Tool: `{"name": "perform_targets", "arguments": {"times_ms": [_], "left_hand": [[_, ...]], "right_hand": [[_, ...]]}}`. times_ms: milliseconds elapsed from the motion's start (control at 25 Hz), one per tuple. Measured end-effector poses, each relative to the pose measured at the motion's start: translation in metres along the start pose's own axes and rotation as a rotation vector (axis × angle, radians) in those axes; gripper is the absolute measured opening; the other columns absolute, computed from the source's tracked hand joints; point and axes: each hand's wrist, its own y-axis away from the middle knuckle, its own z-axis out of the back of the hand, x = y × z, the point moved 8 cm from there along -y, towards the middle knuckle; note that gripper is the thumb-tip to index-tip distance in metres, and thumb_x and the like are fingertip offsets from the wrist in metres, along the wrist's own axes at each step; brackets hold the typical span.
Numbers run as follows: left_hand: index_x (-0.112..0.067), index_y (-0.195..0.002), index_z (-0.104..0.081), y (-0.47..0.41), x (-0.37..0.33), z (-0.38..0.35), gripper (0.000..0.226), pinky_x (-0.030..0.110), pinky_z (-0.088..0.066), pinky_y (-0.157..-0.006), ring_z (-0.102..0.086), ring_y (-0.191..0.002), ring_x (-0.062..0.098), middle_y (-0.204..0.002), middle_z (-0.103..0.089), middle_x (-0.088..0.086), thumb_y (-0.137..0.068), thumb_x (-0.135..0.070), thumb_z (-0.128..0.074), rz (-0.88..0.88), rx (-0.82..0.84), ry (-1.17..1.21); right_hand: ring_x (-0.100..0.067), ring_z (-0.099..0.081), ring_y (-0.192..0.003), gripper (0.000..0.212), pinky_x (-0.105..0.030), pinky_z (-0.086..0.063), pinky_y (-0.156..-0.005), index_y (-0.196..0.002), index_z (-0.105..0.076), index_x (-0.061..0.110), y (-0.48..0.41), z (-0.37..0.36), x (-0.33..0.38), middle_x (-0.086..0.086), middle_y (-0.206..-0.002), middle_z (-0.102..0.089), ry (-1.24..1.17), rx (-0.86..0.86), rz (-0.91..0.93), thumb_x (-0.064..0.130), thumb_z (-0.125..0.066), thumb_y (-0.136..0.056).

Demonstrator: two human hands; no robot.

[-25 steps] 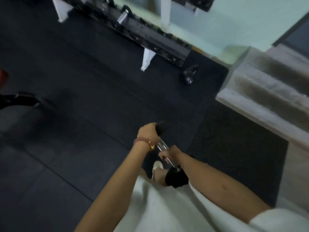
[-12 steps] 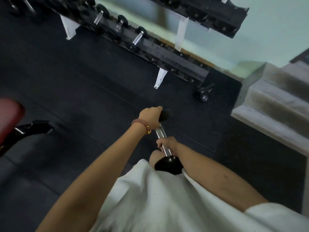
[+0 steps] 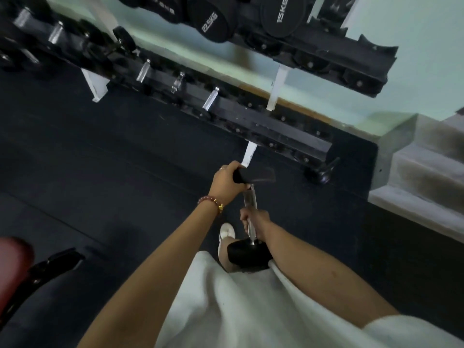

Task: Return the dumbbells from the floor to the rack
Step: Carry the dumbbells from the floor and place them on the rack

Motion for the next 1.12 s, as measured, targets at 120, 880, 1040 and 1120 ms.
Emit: {"name": "perform_targets", "arguments": {"times_ms": [120, 880, 1040, 1120], "left_hand": [[-0.010, -0.117, -0.054, -0.057, 0.000, 0.027, 0.044, 0.029, -0.042, -0.089, -0.053, -0.108, 0.026, -0.116, -0.054, 0.014, -0.077, -0.013, -0.073, -0.002, 0.095, -0.081], [-0.010, -0.142, -0.033, -0.271, -0.005, 0.096, 0.074, 0.030, -0.024, -0.111, -0.024, -0.137, 0.030, -0.143, -0.029, 0.018, -0.078, 0.000, -0.069, -0.097, 0.382, -0.057], [-0.012, -0.134, -0.026, -0.312, -0.023, 0.062, 0.079, 0.030, -0.045, -0.094, -0.046, -0.121, 0.023, -0.129, -0.045, 0.010, -0.074, 0.004, -0.074, 0.018, 0.405, 0.222], [-0.015, -0.119, -0.027, -0.334, -0.035, 0.051, 0.071, 0.022, -0.050, -0.084, -0.054, -0.104, 0.016, -0.112, -0.048, 0.000, -0.072, 0.007, -0.074, 0.062, 0.322, 0.346]], "right_hand": [[-0.015, -0.036, -0.029, 0.013, -0.020, -0.032, -0.039, -0.053, -0.050, 0.004, -0.019, -0.014, 0.045, -0.005, -0.036, -0.043, -0.016, -0.002, -0.016, 0.001, -0.055, -0.065], [-0.019, -0.042, -0.038, 0.006, -0.023, -0.036, -0.043, -0.052, -0.055, 0.002, -0.093, -0.045, 0.219, -0.007, -0.042, -0.046, -0.349, -0.280, -0.051, 0.004, -0.057, -0.057], [-0.020, -0.048, -0.040, 0.011, -0.026, -0.041, -0.049, -0.055, -0.061, 0.006, -0.128, -0.014, 0.263, -0.007, -0.047, -0.054, -0.270, -0.300, -0.048, 0.015, -0.056, -0.052], [-0.020, -0.051, -0.042, 0.016, -0.026, -0.043, -0.049, -0.059, -0.064, 0.007, -0.151, 0.007, 0.285, -0.009, -0.054, -0.060, -0.197, -0.309, -0.004, 0.021, -0.055, -0.057]]}}
